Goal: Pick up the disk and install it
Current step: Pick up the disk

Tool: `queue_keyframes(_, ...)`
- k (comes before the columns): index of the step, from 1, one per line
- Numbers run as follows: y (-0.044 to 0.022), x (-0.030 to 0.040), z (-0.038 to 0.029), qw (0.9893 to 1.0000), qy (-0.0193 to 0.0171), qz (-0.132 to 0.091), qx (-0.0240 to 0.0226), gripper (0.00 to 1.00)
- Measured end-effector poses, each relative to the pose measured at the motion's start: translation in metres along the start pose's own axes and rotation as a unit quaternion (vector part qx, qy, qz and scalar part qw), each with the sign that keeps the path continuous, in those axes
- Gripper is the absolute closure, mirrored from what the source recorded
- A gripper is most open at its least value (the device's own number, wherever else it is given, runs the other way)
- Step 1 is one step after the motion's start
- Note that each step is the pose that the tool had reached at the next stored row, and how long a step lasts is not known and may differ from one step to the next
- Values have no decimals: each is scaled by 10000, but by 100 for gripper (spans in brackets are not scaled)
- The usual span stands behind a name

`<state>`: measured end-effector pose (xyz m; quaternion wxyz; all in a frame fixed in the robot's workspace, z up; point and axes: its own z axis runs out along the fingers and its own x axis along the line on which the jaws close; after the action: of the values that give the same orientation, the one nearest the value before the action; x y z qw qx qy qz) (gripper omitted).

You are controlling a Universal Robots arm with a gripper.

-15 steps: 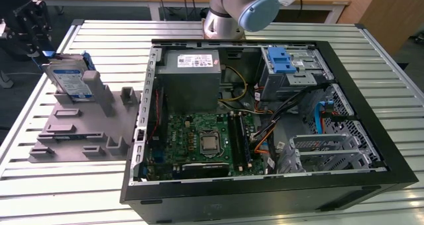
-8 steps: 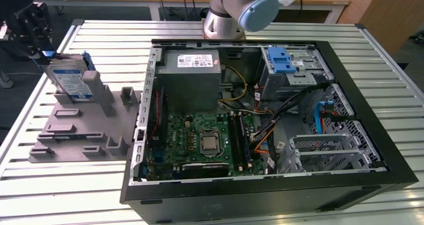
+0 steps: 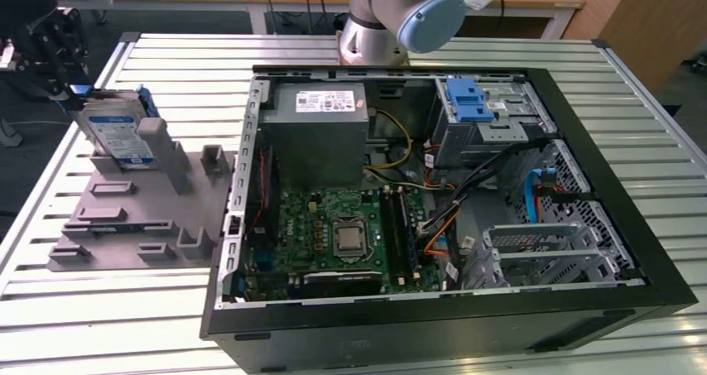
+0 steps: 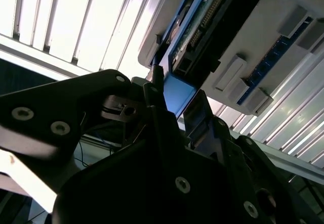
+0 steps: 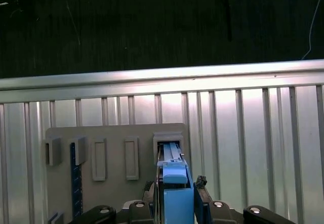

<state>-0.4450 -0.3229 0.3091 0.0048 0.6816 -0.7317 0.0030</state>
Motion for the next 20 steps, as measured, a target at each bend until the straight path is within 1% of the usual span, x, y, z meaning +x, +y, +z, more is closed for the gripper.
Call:
queue_keyframes(5,4,-1,58,10000,0,0,0,57)
queue_keyframes(12,14,0,112,10000,3,0,0,57)
queue_keyframes(15,15,0,128,10000,26,0,1,57)
queue_keyframes(20,16,-1,131,10000,27,0,2,57)
